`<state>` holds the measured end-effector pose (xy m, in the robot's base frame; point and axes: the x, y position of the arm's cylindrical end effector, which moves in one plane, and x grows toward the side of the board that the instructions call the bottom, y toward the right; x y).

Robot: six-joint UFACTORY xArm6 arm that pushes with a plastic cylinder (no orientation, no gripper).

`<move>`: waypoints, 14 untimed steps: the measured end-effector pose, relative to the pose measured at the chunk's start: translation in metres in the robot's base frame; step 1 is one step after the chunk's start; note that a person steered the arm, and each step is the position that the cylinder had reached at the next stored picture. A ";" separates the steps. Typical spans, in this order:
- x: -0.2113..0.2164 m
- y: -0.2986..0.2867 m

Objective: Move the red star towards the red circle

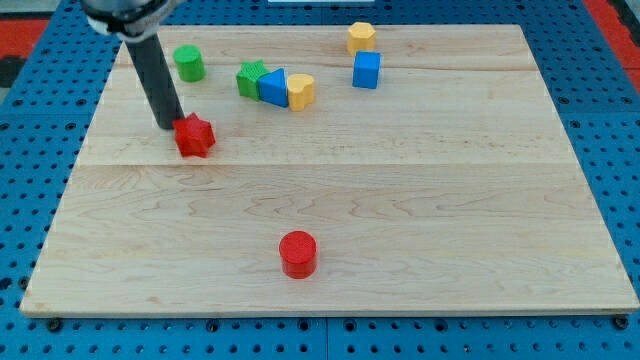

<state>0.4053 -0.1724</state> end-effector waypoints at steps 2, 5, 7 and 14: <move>0.048 0.081; 0.001 0.069; -0.002 0.068; -0.004 0.069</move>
<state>0.4016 -0.1035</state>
